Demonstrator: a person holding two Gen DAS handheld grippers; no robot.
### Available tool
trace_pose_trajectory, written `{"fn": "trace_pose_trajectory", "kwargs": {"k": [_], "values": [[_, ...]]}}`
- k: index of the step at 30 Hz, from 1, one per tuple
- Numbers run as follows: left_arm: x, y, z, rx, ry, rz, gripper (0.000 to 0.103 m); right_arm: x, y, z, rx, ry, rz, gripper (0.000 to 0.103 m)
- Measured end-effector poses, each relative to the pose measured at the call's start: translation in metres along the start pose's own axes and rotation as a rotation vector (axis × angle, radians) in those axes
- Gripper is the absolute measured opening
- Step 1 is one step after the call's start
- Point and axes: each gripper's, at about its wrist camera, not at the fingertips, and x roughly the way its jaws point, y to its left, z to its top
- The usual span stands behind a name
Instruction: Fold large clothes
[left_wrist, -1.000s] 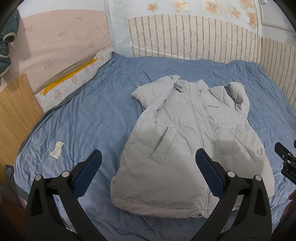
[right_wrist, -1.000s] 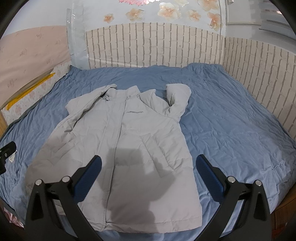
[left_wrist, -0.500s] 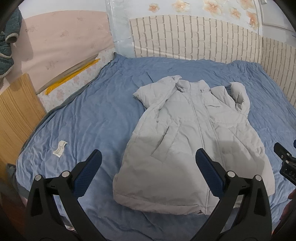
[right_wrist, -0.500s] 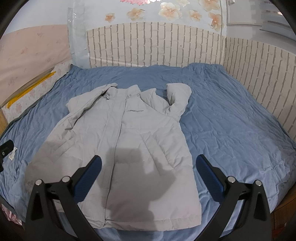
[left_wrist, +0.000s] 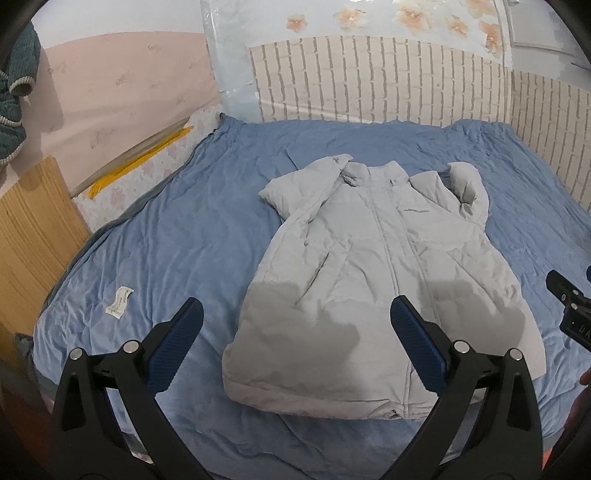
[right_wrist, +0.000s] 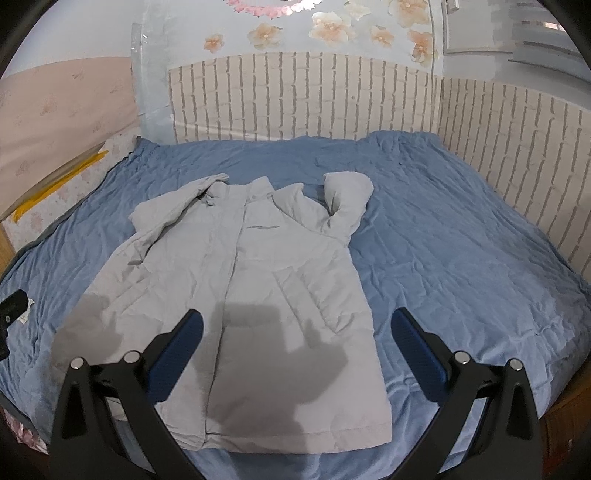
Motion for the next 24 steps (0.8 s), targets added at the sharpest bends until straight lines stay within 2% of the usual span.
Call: {"fn": "trace_pose_trajectory", "kwargs": {"k": [9, 16, 19, 24], "values": [[-0.002, -0.002, 0.000, 0.016, -0.021, -0.020, 0.100, -0.011, -0.004, 0.003, -0.017, -0.003, -0.026, 0.101], [0.002, -0.003, 0.004, 0.011, -0.021, -0.016, 0.100, -0.004, -0.005, 0.011, -0.019, -0.017, -0.017, 0.101], [0.007, -0.004, 0.009, 0.010, -0.009, -0.021, 0.100, 0.004, -0.007, 0.015, -0.021, -0.004, -0.008, 0.101], [0.021, -0.007, 0.033, 0.016, 0.004, -0.072, 0.100, 0.014, -0.009, 0.029, -0.006, -0.006, -0.016, 0.102]]}}
